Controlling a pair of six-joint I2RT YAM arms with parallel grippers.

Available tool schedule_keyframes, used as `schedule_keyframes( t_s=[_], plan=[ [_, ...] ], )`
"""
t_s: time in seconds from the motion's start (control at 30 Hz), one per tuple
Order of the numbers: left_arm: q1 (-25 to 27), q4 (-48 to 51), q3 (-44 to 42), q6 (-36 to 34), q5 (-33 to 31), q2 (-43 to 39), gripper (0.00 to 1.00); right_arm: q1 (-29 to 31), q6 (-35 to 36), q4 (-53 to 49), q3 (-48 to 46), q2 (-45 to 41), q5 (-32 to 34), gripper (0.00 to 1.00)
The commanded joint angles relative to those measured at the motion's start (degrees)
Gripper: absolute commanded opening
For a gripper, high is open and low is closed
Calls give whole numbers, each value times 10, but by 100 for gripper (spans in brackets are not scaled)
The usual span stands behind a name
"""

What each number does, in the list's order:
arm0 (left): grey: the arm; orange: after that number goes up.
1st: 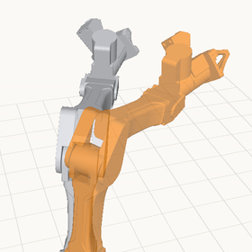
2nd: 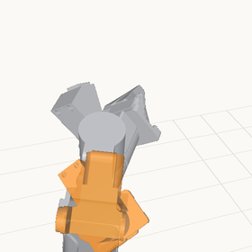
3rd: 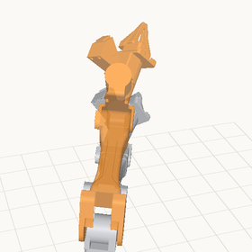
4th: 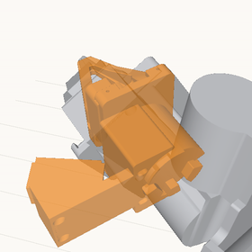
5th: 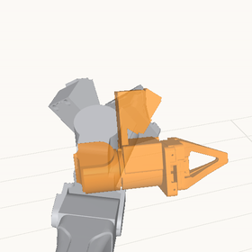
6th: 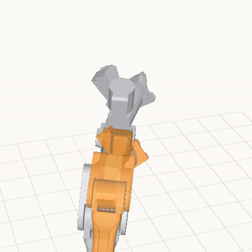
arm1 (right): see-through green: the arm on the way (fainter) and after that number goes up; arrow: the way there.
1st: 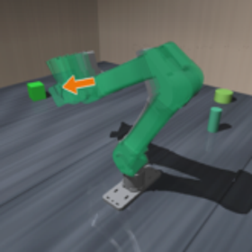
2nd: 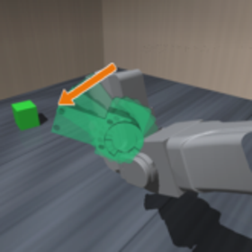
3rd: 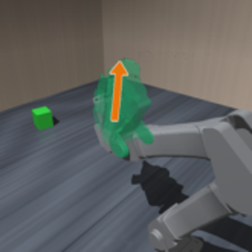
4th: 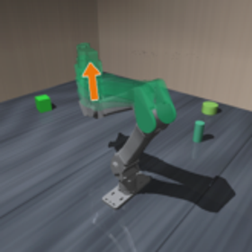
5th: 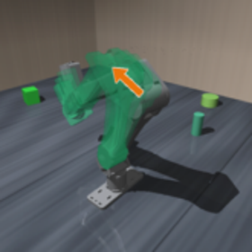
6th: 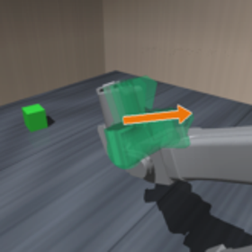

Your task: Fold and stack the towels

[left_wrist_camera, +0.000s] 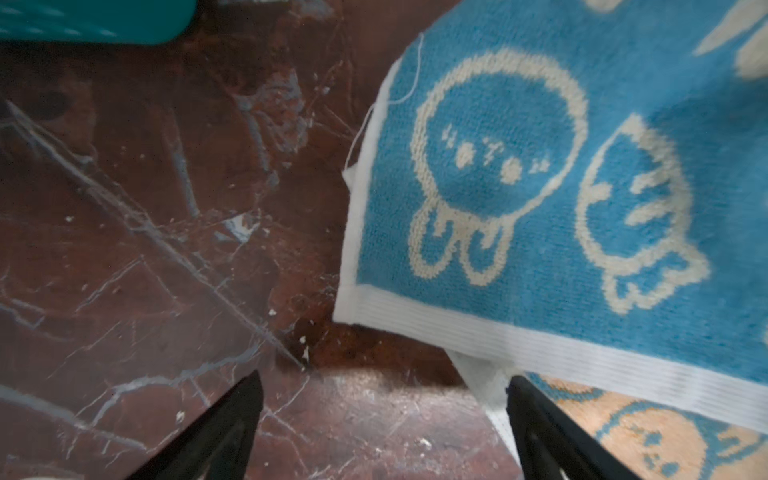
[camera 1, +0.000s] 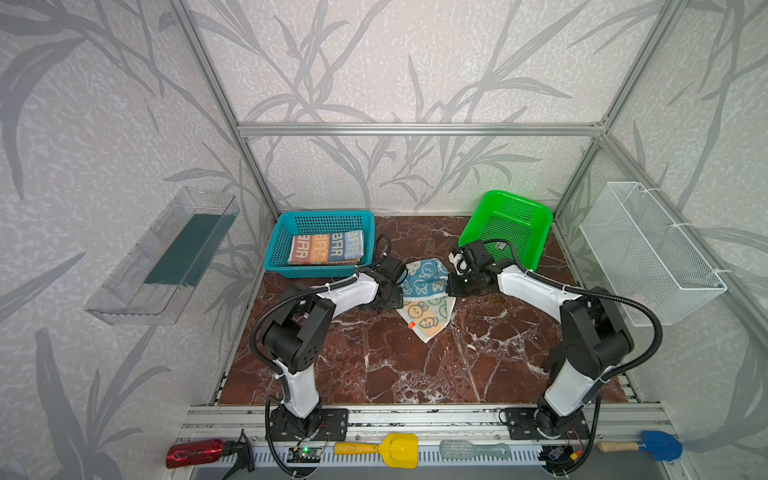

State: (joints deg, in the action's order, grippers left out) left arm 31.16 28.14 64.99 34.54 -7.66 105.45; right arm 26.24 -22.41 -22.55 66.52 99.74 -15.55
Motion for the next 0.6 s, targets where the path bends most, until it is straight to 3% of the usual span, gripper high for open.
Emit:
schedule_keyframes(
  t_s=[0.0, 0.23, 0.4, 0.57],
  plan=[
    [-7, -21, 10, 2, -9, 21, 89, -2, 10, -11, -8, -11, -8, 0],
    [-13, -94, -22, 14, 23, -1, 79, -4, 15, -12, -10, -7, -7, 0],
    [-13, -142, -65, 21, 33, -56, 79, -11, 18, -14, -16, -13, -9, 0],
    [-22, -164, -74, 23, 34, -48, 79, -15, 21, -15, -15, -15, -11, 0]
  ],
)
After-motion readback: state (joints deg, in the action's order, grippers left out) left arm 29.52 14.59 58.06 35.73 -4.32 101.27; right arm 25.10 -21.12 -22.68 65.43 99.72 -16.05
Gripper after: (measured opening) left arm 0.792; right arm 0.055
